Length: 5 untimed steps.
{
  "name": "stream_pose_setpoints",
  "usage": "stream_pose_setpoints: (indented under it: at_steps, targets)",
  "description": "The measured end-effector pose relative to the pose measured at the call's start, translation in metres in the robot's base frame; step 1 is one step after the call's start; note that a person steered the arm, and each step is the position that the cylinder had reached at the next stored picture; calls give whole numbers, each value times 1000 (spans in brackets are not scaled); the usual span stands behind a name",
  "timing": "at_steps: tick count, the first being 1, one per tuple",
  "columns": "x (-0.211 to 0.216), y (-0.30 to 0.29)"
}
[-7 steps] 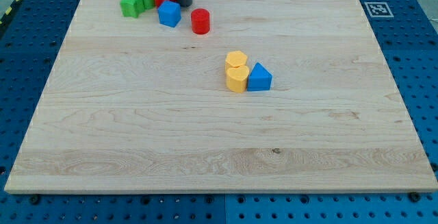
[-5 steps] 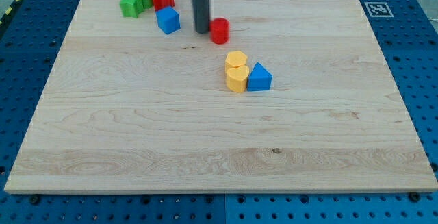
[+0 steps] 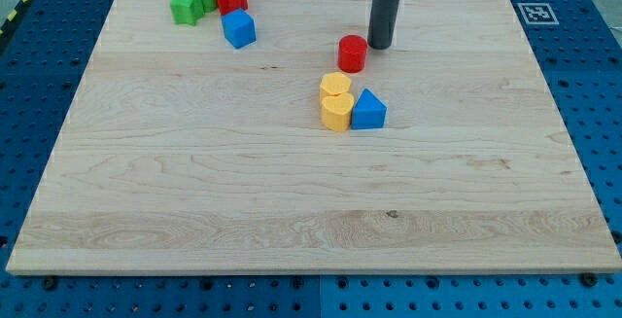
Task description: Push red circle towards group of blocks
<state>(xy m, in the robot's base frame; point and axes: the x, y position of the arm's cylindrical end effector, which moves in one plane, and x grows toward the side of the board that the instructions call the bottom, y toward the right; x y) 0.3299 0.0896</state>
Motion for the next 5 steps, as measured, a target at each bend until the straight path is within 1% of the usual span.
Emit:
stream_pose_setpoints:
  at_steps: [1, 2, 3, 4, 5]
  targets:
    - [20, -18]
    - [22, -39]
    - [15, -36]
    - [-11, -37]
    - [-11, -56]
